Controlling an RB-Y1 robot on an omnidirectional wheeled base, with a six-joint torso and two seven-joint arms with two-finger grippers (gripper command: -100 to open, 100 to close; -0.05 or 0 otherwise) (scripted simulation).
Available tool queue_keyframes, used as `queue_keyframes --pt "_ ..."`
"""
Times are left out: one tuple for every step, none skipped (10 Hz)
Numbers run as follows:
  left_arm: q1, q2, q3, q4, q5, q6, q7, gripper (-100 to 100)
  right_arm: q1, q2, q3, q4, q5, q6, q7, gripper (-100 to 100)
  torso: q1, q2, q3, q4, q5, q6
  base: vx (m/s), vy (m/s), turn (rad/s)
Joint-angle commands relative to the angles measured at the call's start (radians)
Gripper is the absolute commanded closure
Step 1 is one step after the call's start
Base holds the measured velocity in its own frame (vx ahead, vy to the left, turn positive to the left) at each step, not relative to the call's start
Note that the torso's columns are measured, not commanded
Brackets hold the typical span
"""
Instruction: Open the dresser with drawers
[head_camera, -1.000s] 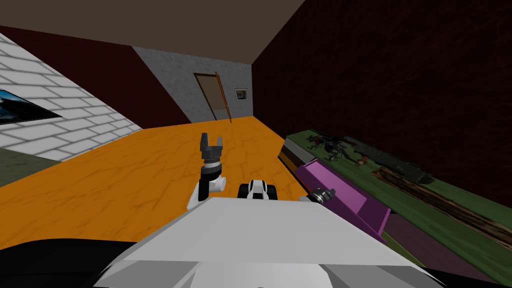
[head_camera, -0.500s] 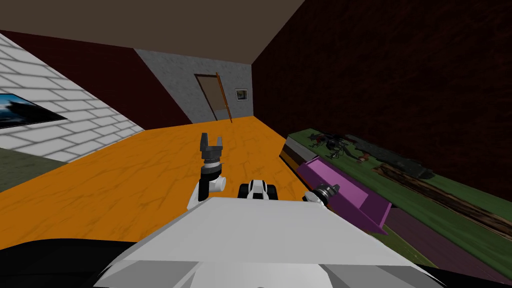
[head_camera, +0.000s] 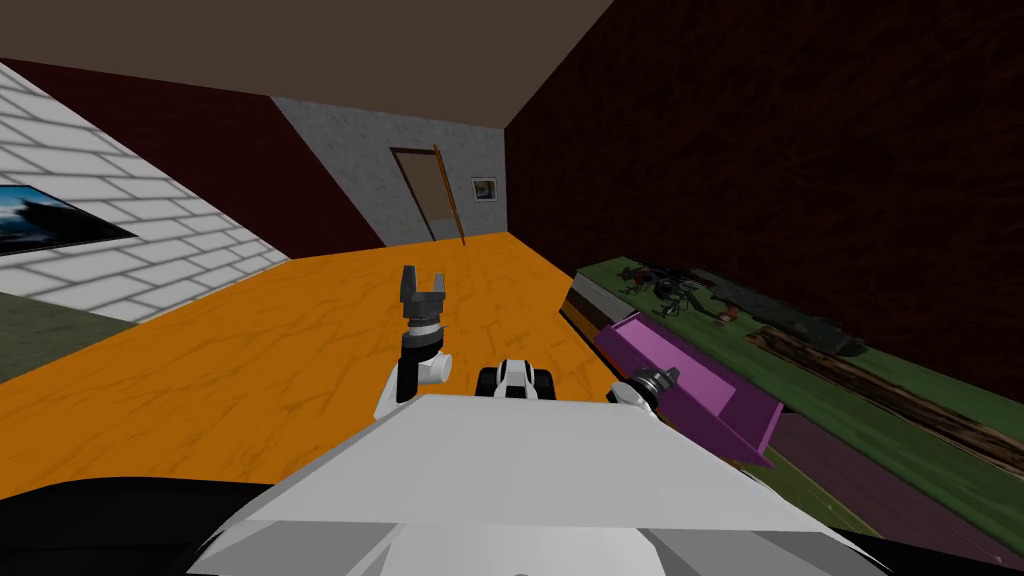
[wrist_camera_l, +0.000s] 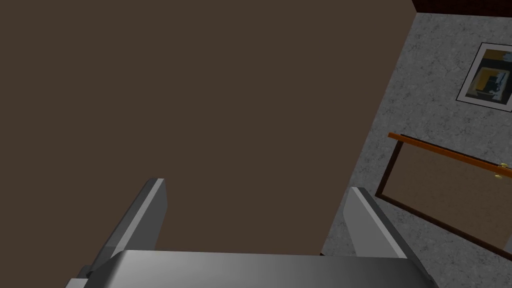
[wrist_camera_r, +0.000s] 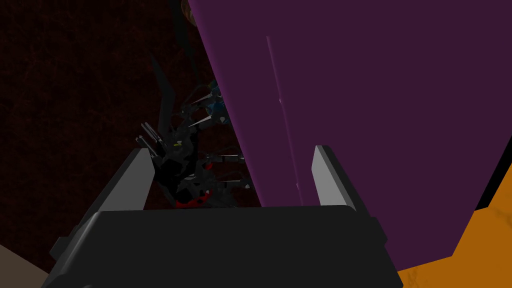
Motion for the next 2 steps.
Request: queue_keyframes --pt "0.000 0.000 0.000 0.000 0.000 0.000 0.000 0 0.000 0.001 0.000 0.001 0.000 -0.001 0.000 0 0.000 0.000 0.000 0.000 -0.001 0.000 0.000 0.000 0.000" --pt "0.000 0.000 0.000 0.000 0.000 0.000 0.000 0 0.001 0.002 0.001 0.001 0.000 -0.002 0.000 0 -0.001 0.000 0.000 0.000 -0.001 0.000 0.000 0.000 0.000"
